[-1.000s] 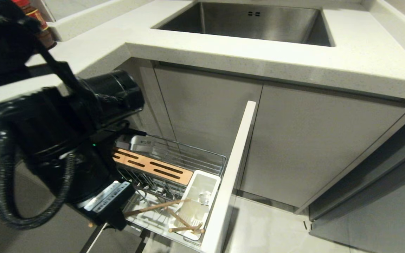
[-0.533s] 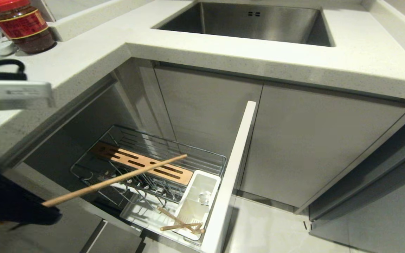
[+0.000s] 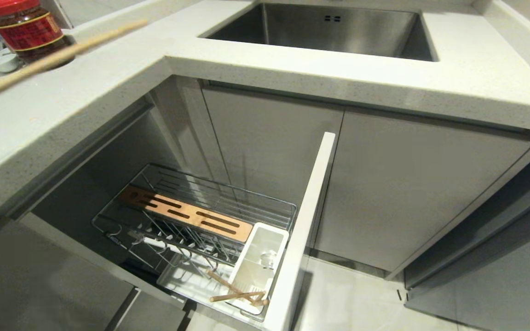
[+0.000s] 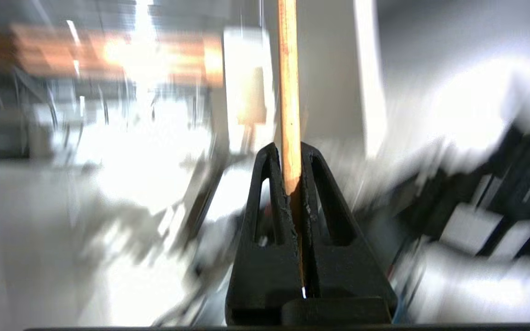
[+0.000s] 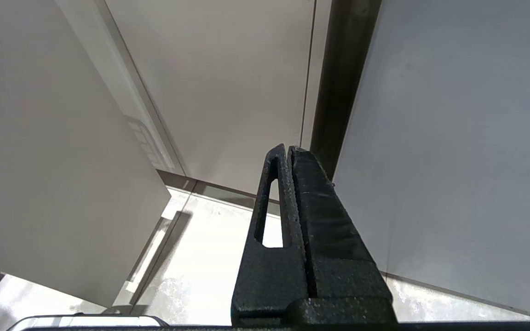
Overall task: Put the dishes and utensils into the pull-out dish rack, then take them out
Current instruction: Take the chopsticks out of the cupboard
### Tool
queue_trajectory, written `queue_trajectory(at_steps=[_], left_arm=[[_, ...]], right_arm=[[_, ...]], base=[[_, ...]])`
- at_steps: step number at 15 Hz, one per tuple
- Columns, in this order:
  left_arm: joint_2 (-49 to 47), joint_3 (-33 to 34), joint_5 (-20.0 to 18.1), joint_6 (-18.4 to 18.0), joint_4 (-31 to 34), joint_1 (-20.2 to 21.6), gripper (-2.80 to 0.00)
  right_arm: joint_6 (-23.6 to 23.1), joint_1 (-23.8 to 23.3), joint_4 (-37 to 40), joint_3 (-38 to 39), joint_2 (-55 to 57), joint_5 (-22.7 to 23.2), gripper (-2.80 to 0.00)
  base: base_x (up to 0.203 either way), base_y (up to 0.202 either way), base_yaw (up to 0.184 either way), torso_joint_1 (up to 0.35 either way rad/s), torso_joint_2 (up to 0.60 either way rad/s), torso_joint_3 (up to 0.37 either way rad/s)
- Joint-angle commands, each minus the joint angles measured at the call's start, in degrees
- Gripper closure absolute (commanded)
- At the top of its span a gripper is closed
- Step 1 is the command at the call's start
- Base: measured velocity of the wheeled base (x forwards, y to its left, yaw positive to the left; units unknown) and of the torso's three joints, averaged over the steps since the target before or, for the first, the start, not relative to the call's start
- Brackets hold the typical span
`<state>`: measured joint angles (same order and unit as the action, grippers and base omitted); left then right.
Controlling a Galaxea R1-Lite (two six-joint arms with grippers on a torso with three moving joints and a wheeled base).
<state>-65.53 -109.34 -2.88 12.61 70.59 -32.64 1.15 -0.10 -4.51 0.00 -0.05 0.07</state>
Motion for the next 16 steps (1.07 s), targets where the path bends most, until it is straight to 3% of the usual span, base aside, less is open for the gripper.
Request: queue_trajectory(at_steps=[1,3,6,8,10,12,15,16], left_arm=[[3.80,0.18,-0.13,4.31,-6.75,6.18,0.00],[4.70,0.10,-0.05,6.72,-11.89,14.63,0.00],[6.02,-0.08,0.23,9.20,-16.29,31.32,0.00],[6.49,-0.11,0.38,9.93,-16.99,41.69,0.00],[6.60,-0.27,0.53,10.45,-13.65,49.87,0.00],[5.98,-0.42,0.59,10.59,-5.42,52.56,0.00],[3.49,-0.48,2.10,10.92,0.07,53.54,0.00],[2.80,-0.48,2.93,12.49,0.53,53.96,0.00]], right_arm=[[0.00,0.01,-0.06,1.49,-0.04,0.01,0.00],[0.00,0.01,-0.04,1.49,-0.04,0.01,0.00],[0.00,0.01,-0.06,1.49,-0.04,0.01,0.00],[0.00,0.01,-0.06,1.49,-0.04,0.01,0.00],[0.00,0.01,-0.06,1.49,-0.04,0.01,0.00],[0.00,0.01,-0.06,1.49,-0.04,0.01,0.00],[0.00,0.01,-0.06,1.49,-0.04,0.01,0.00],[0.00,0.01,0.03,1.49,-0.04,0.01,0.00]], base=[[0.000,0.000,0.000,0.000,0.00,0.000],[0.000,0.000,0.000,0.000,0.00,0.000],[0.000,0.000,0.000,0.000,0.00,0.000],[0.000,0.000,0.000,0.000,0.00,0.000],[0.000,0.000,0.000,0.000,0.00,0.000],[0.000,0.000,0.000,0.000,0.00,0.000],[0.000,0.000,0.000,0.000,0.00,0.000],[0.000,0.000,0.000,0.000,0.00,0.000]])
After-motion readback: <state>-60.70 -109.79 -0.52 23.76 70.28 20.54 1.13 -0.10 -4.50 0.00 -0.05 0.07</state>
